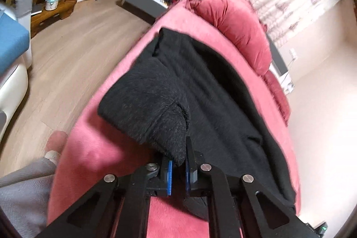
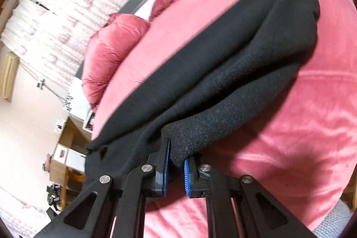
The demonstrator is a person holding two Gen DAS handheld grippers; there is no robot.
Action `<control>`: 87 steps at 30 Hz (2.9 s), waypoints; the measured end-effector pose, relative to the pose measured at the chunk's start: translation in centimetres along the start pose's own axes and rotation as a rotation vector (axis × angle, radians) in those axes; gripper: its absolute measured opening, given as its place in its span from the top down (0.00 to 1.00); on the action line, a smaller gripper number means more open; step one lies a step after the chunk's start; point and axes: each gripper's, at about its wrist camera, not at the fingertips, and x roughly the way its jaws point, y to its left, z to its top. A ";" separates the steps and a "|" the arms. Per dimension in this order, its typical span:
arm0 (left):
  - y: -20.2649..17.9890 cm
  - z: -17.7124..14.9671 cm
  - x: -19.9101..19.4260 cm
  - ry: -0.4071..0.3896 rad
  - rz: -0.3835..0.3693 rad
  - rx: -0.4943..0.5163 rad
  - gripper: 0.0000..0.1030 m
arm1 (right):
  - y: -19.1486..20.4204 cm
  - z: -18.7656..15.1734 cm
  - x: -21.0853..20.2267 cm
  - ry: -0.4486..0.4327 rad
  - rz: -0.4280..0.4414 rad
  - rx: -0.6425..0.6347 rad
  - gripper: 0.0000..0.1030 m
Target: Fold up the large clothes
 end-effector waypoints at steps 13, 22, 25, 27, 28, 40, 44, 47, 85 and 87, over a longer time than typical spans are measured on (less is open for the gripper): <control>1.4 -1.7 -8.0 -0.039 -0.081 0.027 0.93 | 1.8 1.1 -6.3 -0.024 0.063 -0.052 0.90; 3.8 -5.9 -10.5 0.000 0.003 0.036 0.92 | 0.5 -1.4 -8.7 0.102 0.035 -0.111 0.90; 4.8 -7.3 -8.7 0.068 0.082 0.007 0.89 | -2.0 -2.8 -5.7 0.245 -0.035 -0.078 0.84; 4.9 -7.6 -8.4 0.087 0.123 0.007 0.87 | -3.4 -3.5 -4.2 0.297 -0.088 -0.070 0.74; 4.8 -7.7 -9.0 0.078 0.115 0.007 0.85 | -3.9 -3.5 -4.0 0.311 -0.104 -0.058 0.71; -3.0 -9.2 -9.7 -0.038 0.083 0.261 0.51 | -13.0 6.8 -11.2 -0.041 -0.165 0.103 0.71; -6.0 -9.6 -5.9 0.023 0.088 0.329 0.51 | -16.9 11.2 -9.9 -0.085 -0.234 0.160 0.70; -7.4 -10.3 -3.4 0.052 0.132 0.388 0.51 | -19.0 12.6 -8.3 -0.075 -0.260 0.187 0.70; -7.5 -12.5 0.2 0.136 0.238 0.412 0.39 | -10.6 17.3 -5.7 -0.080 -0.352 -0.146 0.60; -7.8 -11.9 0.1 0.138 0.222 0.391 0.39 | -9.9 18.0 -2.8 -0.011 -0.311 -0.119 0.60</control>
